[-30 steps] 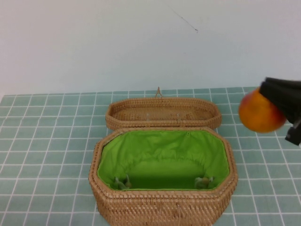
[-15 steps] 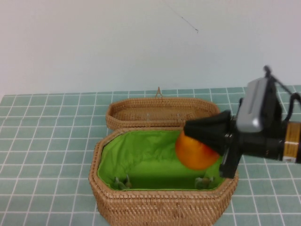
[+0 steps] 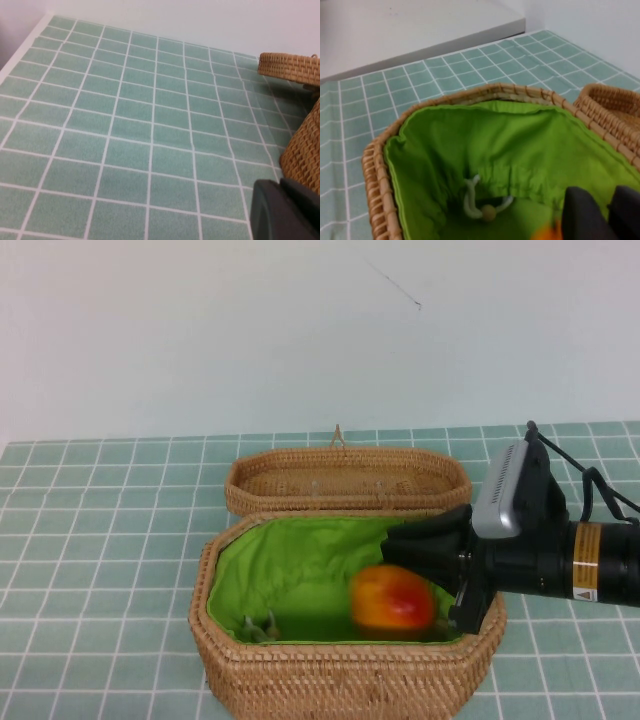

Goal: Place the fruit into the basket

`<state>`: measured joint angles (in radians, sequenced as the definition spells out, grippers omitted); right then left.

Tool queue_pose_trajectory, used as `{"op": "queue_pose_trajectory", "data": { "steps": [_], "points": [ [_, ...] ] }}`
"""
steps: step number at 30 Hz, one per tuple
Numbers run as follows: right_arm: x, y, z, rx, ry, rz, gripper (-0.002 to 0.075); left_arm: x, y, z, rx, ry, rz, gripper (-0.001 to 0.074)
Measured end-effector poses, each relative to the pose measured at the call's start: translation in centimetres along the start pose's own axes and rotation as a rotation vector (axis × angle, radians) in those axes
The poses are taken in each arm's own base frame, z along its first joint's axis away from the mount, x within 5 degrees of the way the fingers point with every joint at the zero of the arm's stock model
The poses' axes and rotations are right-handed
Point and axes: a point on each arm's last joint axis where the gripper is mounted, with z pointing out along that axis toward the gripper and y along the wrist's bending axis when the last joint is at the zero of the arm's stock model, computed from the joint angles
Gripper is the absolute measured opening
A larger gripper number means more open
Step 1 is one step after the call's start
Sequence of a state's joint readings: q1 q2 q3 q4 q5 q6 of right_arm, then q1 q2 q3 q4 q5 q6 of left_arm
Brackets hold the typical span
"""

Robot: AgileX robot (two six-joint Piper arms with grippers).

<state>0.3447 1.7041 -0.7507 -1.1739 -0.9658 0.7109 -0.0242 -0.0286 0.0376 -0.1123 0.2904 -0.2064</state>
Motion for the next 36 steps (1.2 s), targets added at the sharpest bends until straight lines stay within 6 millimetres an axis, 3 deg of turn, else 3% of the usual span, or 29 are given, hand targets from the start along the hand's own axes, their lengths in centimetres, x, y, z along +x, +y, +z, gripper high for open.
{"op": "queue_pose_trajectory", "data": {
  "steps": [7,11,14,19,22,24,27,30,36],
  "points": [
    [-0.6,0.1,-0.3,0.022,0.004,0.008,0.0208,0.0,0.0,0.0,0.000,0.000,0.000,0.0000],
    [-3.9,0.8,-2.1,0.073,-0.059,-0.075,0.0126,0.0,0.0,0.0,-0.001,0.003,0.000,0.0000],
    [-7.4,1.5,-5.1,0.185,-0.115,-0.177,-0.0004,0.0,0.0,0.0,-0.001,0.003,0.000,0.0000],
    [-12.9,4.0,-12.1,0.489,-0.187,-0.361,-0.0003,0.0,0.0,0.0,-0.001,0.005,0.000,0.0000],
    [-14.4,6.3,-15.4,0.649,-0.191,-0.402,-0.0003,0.0,0.0,0.0,-0.001,0.005,0.000,0.0000],
    [-13.6,7.1,-16.8,0.743,-0.143,-0.385,-0.0003,0.0,0.0,0.0,-0.001,0.005,0.000,0.0000],
    [-10.5,7.8,-17.9,0.836,-0.072,-0.289,-0.0003,0.1,0.0,0.0,-0.002,0.007,0.000,0.0000],
    [-7.7,8.8,-18.1,0.845,-0.036,-0.240,-0.0003,0.1,0.0,0.0,-0.002,0.007,0.000,0.0000],
    [-4.0,9.3,-17.7,0.822,0.040,-0.197,-0.0003,0.1,0.0,0.0,-0.002,0.007,0.000,0.0001]
  ]
}}
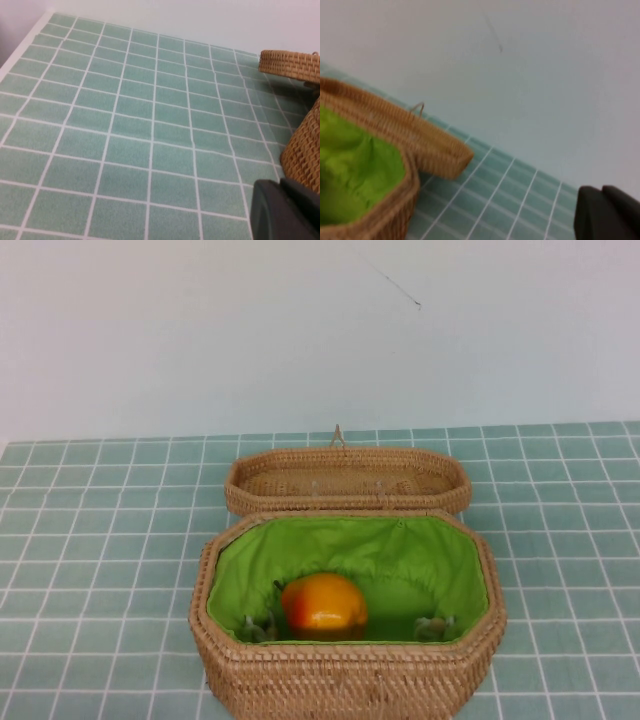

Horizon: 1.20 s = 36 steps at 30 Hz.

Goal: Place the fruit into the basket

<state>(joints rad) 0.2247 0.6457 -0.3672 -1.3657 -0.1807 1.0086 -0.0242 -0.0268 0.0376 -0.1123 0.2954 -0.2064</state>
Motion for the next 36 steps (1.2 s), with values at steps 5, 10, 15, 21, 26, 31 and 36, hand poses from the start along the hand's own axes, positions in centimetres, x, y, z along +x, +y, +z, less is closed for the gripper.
{"op": "queue_pose_trajectory", "data": {
  "steps": [5,10,15,21,26,31,36],
  "points": [
    [2.5,0.9,0.1,-0.029,0.079,0.015,-0.0003,0.0,0.0,0.0,0.000,0.000,0.000,0.0000],
    [4.3,1.7,-0.8,-0.027,0.101,0.015,-0.0003,0.0,0.0,0.0,0.000,0.000,0.000,0.0000],
    [4.4,0.4,-3.6,0.195,0.048,-0.010,-0.0003,0.0,0.0,0.0,0.000,0.000,0.000,0.0000],
    [4.6,-0.5,-6.5,0.386,-0.026,0.003,-0.0003,0.0,0.0,0.0,0.000,0.000,0.000,0.0000],
    [4.3,-0.5,-7.2,0.403,-0.078,0.011,-0.0003,0.0,0.0,0.0,0.000,0.000,0.000,0.0000],
    [4.9,0.1,-7.6,0.371,-0.136,0.169,-0.0003,0.0,0.0,0.0,0.000,0.000,0.000,0.0000],
    [7.6,1.2,-7.8,0.319,0.039,0.251,-0.0003,0.0,0.0,0.0,0.000,0.000,0.000,0.0000]
  ]
}}
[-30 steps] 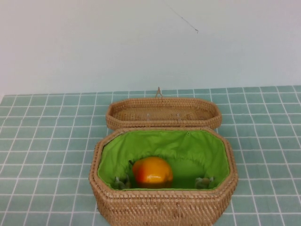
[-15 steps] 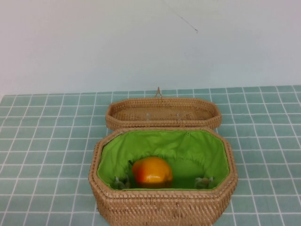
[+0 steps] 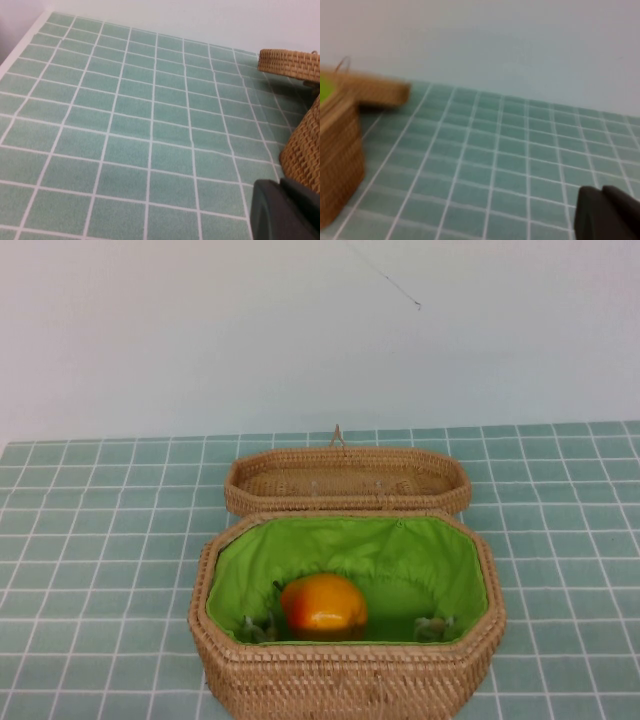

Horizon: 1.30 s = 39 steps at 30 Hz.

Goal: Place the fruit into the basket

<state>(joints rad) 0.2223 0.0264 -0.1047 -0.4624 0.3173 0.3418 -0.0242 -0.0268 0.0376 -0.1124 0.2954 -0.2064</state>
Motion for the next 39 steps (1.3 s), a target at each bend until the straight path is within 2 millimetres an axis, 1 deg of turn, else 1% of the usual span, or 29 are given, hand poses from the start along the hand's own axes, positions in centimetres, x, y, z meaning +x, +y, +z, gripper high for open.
{"op": "queue_pose_trajectory", "data": {
  "steps": [1,3,9,12,15,19,25,39],
  "points": [
    [0.4,0.3,-0.2,-0.028,0.024,-0.056,-0.0003,0.0,0.0,0.0,0.000,0.000,0.000,0.0000],
    [0.6,0.7,-0.3,-0.058,0.011,-0.115,-0.0002,0.0,0.0,0.0,0.000,0.000,0.000,0.0000],
    [2.2,0.6,0.5,0.032,-0.042,-0.056,-0.0003,0.0,0.0,0.0,0.000,0.000,0.000,0.0000],
    [1.9,0.3,0.5,0.085,-0.067,-0.054,-0.0003,0.0,0.0,0.0,0.000,0.000,0.000,0.0000],
    [2.3,0.2,0.5,0.106,-0.028,-0.079,-0.0003,0.0,0.0,0.0,0.000,0.000,0.000,0.0000],
    [2.8,0.6,0.5,0.060,0.031,-0.113,-0.0003,0.0,0.0,0.0,0.000,0.000,0.000,0.0000],
    [3.6,1.1,0.5,-0.002,0.111,-0.109,-0.0002,0.0,0.0,0.0,0.000,0.000,0.000,0.0000],
    [3.6,1.1,0.5,-0.002,0.112,-0.110,-0.0003,0.0,0.0,0.0,0.000,0.000,0.000,0.0000]
  ]
}}
